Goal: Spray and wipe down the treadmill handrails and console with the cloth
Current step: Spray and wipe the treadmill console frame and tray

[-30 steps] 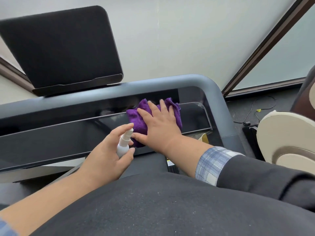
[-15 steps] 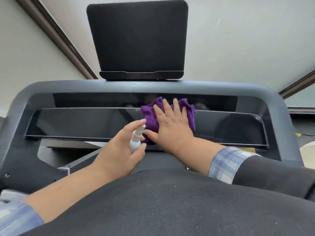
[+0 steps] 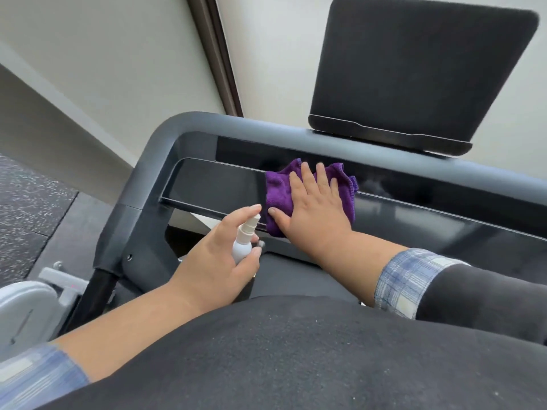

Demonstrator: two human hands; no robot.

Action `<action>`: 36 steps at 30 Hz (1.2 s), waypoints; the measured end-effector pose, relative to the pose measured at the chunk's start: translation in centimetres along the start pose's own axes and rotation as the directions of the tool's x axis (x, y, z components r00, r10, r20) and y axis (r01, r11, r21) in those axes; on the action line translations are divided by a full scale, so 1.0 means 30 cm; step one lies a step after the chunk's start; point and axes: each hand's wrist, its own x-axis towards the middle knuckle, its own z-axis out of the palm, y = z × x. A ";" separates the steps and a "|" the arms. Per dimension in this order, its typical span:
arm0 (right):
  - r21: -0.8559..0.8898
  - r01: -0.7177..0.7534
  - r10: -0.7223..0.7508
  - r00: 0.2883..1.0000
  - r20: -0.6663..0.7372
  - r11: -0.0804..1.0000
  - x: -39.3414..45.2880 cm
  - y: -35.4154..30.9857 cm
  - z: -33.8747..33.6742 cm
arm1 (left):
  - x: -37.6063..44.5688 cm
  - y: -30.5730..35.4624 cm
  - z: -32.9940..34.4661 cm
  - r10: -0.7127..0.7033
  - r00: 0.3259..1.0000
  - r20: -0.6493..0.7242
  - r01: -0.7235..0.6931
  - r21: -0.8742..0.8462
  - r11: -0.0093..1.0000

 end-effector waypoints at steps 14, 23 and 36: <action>-0.080 0.275 -0.271 0.961 0.056 0.958 0.290 -0.505 0.069 | -0.107 -0.246 -0.240 -0.055 0.998 -0.020 0.055 0.038 0.998; -0.053 0.336 -0.331 0.940 0.077 0.941 0.290 -0.468 0.068 | -0.014 -0.214 -0.209 0.077 0.994 -0.076 -0.070 0.091 0.993; -0.019 0.058 -0.058 0.998 0.009 0.998 -0.032 -0.038 0.038 | 0.122 0.016 0.030 0.237 0.952 0.194 -0.236 -0.031 0.971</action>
